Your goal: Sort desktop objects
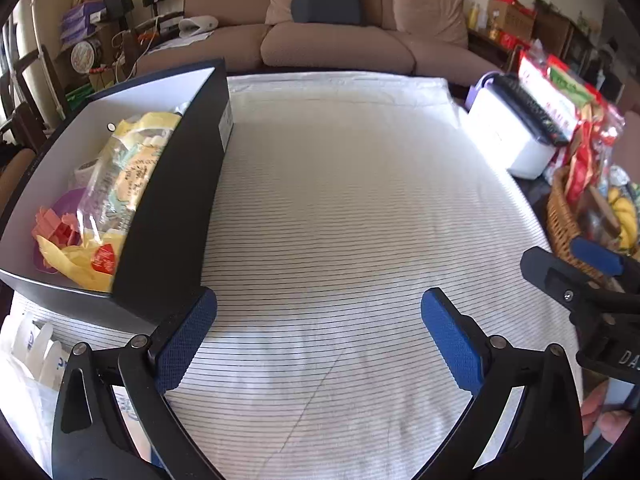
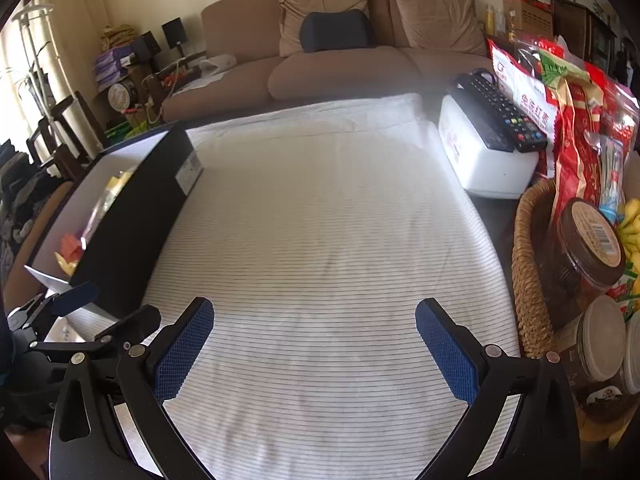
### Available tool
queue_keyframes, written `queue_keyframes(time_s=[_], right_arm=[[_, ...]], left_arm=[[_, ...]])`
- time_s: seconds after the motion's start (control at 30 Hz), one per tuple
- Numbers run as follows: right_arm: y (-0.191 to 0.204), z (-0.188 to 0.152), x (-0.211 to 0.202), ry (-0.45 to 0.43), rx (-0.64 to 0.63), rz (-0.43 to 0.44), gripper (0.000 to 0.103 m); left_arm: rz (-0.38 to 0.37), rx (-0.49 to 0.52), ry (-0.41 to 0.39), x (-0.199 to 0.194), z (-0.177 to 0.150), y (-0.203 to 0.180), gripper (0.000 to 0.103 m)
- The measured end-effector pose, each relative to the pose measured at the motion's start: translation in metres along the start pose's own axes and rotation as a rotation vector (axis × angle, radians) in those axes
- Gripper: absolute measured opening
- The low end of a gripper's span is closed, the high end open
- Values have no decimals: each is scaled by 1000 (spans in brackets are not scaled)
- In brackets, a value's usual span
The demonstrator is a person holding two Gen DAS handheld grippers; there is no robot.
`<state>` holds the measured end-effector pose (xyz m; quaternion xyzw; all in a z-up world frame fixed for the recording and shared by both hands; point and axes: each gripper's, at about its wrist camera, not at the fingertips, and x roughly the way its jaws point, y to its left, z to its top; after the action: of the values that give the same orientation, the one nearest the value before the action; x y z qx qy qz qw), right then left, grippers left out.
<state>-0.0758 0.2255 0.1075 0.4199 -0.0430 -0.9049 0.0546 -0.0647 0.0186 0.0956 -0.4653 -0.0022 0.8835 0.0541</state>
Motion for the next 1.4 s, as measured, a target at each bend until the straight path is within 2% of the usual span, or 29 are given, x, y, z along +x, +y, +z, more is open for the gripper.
queue_keyframes(time_s=[0.3,0.43,0.6,1.07,1.4], right_arm=[[-12,-19,54,25,-33,-72,103],[-21,-28,75,53,-28,-83,103],[-27,-37,88,77,-45,-96,103],[-31,-38,101,64,-58,-118,103],[-29,-36,104,65,-60,-130,103]], left_arm=[[96,-11,38,57,-17,-13,103],[114,-32,68,78,-22,-10,103],[135,-10,75,92,-27,-14,103],[99,-38,6,97,-29,-8,103],[90,-44,4,97,-28,-7,103]])
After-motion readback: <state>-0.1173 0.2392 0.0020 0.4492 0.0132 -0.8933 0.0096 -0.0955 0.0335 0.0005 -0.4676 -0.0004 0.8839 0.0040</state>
